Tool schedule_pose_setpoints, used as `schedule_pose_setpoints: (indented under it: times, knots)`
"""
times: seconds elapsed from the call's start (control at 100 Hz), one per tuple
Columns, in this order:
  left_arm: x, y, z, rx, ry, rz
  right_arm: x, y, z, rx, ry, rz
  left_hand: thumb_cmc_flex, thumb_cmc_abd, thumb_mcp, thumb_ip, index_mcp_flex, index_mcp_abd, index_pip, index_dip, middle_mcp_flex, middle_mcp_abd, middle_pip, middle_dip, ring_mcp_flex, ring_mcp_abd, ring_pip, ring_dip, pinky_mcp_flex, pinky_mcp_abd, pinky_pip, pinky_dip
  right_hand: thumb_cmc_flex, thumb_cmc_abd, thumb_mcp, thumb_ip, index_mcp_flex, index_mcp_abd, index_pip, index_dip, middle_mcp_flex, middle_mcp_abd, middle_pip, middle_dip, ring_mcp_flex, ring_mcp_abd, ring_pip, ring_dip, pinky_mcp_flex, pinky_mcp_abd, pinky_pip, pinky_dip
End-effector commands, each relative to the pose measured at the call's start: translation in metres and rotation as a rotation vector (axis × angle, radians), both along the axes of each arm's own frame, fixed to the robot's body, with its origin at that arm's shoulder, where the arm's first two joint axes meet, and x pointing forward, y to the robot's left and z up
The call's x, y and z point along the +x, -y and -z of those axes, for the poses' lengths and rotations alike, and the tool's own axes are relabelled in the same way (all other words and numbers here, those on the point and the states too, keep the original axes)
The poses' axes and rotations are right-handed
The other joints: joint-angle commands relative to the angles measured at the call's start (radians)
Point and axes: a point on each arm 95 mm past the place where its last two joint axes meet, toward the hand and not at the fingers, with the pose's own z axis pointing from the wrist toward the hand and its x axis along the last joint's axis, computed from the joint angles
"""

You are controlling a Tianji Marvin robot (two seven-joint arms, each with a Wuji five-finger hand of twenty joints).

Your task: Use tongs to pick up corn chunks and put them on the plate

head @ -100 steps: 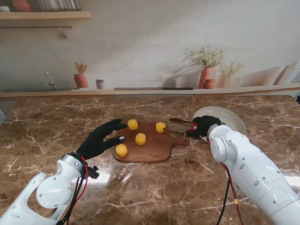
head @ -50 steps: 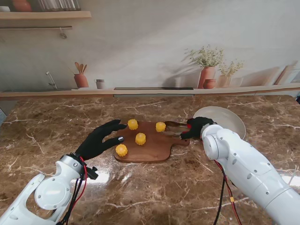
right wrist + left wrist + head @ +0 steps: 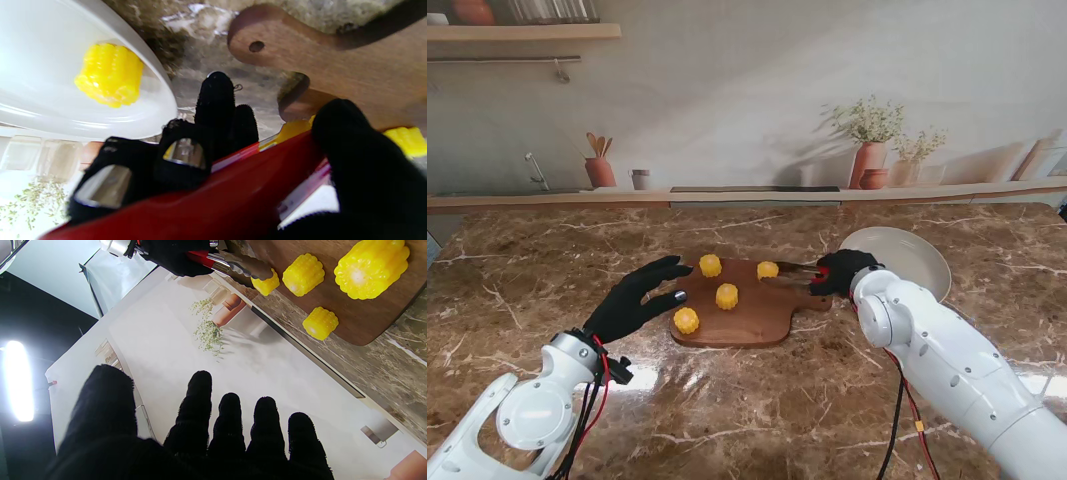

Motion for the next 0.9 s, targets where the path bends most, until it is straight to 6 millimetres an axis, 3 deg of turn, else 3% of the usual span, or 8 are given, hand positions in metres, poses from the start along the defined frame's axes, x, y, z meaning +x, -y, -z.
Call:
schedule_pose_setpoints:
  times: [0.0,0.07,0.27,0.56,0.89]
  knots:
    - [-0.002,0.001,0.003,-0.002,-0.008,0.003,-0.006,0.0,0.011,0.027,-0.035,0.001,0.008,0.04,-0.035,0.017,0.031,-0.034,0.004,0.014,0.006,-0.009,-0.024,-0.005,-0.046,-0.003,-0.031,-0.011,-0.016,0.001,-0.035,0.01,0.058,0.076,0.329,0.075,0.099,-0.136,0.079,-0.025,0.167,0.101,0.012,0.005,0.054,-0.124,0.217,0.079,0.053,-0.113,0.361,0.108]
    - [-0.002,0.001,0.003,-0.001,-0.009,0.003,-0.007,0.001,0.012,0.062,-0.032,0.003,0.008,0.039,-0.035,0.017,0.03,-0.034,0.004,0.014,0.005,-0.008,-0.025,-0.005,-0.047,-0.004,-0.031,-0.011,-0.016,0.0,-0.037,0.01,0.042,0.057,0.378,0.083,0.121,-0.119,0.089,-0.035,0.185,0.109,0.01,0.005,0.054,-0.115,0.223,0.085,0.054,-0.104,0.361,0.122]
    - [-0.002,0.001,0.002,0.002,-0.003,0.002,-0.013,0.013,-0.002,0.082,0.015,0.062,0.01,0.037,-0.035,0.017,0.029,-0.033,0.002,0.014,0.006,-0.007,-0.025,-0.004,-0.048,-0.003,-0.031,-0.012,-0.016,0.0,-0.042,0.011,0.032,0.061,0.386,0.087,0.126,-0.098,0.07,-0.054,0.194,0.101,0.004,0.006,0.054,-0.116,0.227,0.088,0.055,-0.104,0.361,0.129]
    - [-0.001,0.001,0.002,0.0,0.003,0.001,-0.032,0.082,-0.036,-0.014,0.098,0.262,0.011,0.035,-0.035,0.017,0.031,-0.032,0.002,0.014,0.008,-0.006,-0.023,-0.004,-0.047,-0.003,-0.03,-0.011,-0.014,0.001,-0.041,0.015,0.039,0.061,0.358,0.083,0.128,-0.085,0.06,-0.065,0.196,0.09,0.001,0.011,0.055,-0.129,0.23,0.09,0.057,-0.114,0.361,0.133]
    - [0.001,0.004,0.002,-0.001,-0.004,0.015,-0.041,0.137,-0.023,-0.105,0.069,0.482,0.01,0.035,-0.035,0.017,0.03,-0.033,0.003,0.014,0.007,-0.008,-0.023,-0.004,-0.047,-0.003,-0.03,-0.011,-0.014,-0.001,-0.041,0.017,0.05,0.077,0.319,0.083,0.121,-0.063,0.039,-0.076,0.195,0.083,0.003,0.02,0.055,-0.142,0.234,0.094,0.059,-0.133,0.361,0.139]
